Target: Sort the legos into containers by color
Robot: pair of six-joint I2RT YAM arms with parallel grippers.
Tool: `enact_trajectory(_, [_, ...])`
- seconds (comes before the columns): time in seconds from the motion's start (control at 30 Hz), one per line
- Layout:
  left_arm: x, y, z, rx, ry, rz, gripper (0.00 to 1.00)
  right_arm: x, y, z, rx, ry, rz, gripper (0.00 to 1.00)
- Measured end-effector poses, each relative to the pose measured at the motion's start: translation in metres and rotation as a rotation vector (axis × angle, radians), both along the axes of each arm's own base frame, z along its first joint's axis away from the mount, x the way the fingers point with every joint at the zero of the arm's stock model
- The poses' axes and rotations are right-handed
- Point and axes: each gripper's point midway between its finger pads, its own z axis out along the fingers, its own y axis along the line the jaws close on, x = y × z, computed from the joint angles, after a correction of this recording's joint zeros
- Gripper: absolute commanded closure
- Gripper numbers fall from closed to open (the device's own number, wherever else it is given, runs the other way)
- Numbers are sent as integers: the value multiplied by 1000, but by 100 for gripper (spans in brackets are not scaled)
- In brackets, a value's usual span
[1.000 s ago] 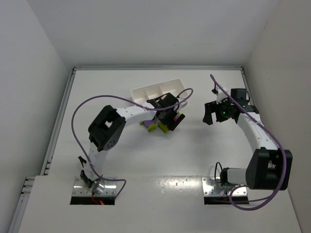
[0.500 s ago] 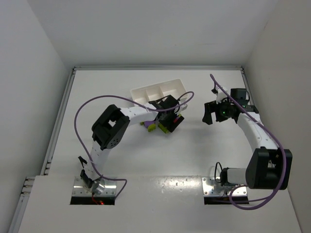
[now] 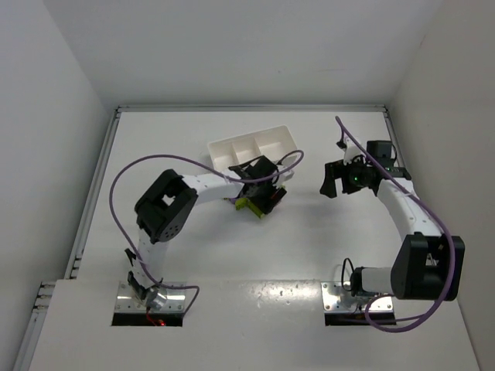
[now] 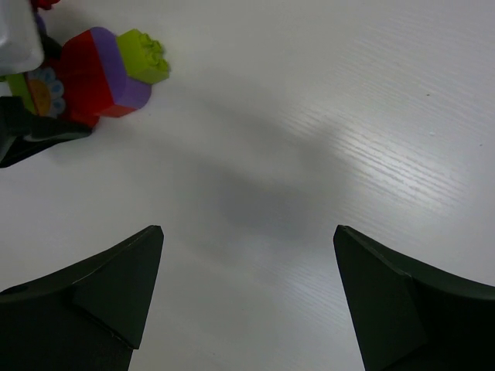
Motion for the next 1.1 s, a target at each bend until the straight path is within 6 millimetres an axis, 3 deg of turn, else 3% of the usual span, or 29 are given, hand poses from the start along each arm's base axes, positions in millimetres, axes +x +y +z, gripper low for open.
enact_trajectory(0.1, [-31, 24, 12, -23, 9, -32, 51, -3, 12, -1, 70, 27, 14, 8])
enact_trajectory(0.2, [-56, 38, 46, -105, -36, -80, 51, -11, 34, 2, 208, 78, 49, 8])
enact_trajectory(0.33, [-62, 31, 102, -242, -148, -139, 54, -21, 64, 13, 419, 161, 90, 8])
enact_trajectory(0.43, [-61, 24, 124, -294, -208, -168, 56, -26, 82, 27, 571, 217, 117, 8])
enact_trajectory(0.73, [-89, 10, 118, -284, -215, -270, 59, -28, 105, 61, 802, 268, 195, 9])
enact_trajectory(1.1, [-98, 1, 126, -297, -243, -307, 59, -29, 110, 63, 845, 300, 211, 12])
